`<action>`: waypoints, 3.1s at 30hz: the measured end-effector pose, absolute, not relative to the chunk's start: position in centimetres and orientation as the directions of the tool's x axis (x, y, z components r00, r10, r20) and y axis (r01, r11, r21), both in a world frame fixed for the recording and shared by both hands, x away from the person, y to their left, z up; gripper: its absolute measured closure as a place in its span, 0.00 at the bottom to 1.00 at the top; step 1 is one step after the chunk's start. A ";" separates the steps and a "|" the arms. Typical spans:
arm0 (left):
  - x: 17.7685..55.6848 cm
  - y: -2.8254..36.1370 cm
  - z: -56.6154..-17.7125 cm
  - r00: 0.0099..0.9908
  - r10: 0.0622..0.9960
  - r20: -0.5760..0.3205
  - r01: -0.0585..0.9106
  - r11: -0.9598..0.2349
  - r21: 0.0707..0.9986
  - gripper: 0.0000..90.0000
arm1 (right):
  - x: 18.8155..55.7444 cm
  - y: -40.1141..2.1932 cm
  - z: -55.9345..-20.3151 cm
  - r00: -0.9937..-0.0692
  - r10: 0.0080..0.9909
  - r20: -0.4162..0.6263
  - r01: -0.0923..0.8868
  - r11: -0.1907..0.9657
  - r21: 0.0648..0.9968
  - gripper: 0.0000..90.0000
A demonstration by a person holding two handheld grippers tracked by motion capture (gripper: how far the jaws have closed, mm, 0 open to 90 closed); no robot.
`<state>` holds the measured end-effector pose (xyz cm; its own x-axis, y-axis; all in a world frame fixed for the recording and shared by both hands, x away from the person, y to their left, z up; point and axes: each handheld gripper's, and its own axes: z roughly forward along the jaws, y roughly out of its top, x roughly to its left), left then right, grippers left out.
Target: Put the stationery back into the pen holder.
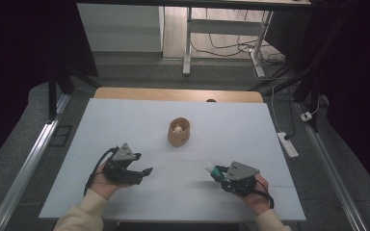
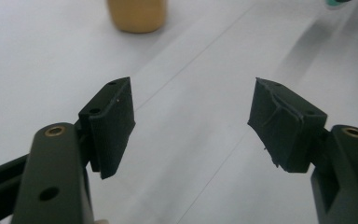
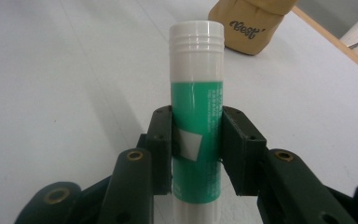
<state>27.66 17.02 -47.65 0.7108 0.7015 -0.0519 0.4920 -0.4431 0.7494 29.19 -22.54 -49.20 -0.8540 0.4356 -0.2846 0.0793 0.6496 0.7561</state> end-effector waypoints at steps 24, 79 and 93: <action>25.3 22.9 -50.4 0.615 0.788 -0.044 0.536 -0.376 0.756 0.34 | 30.4 -23.5 -48.4 -0.824 0.535 -0.185 0.150 0.522 0.840 0.72; 26.1 22.8 -51.2 0.631 0.773 -0.063 0.552 -0.389 0.738 0.33 | 41.1 -16.2 -44.7 -0.786 0.615 0.067 0.246 0.211 0.946 0.72; 26.2 22.9 -51.4 0.633 0.771 -0.070 0.557 -0.391 0.733 0.33 | 43.4 -13.6 -44.7 -0.791 0.606 0.089 0.253 0.191 0.949 0.72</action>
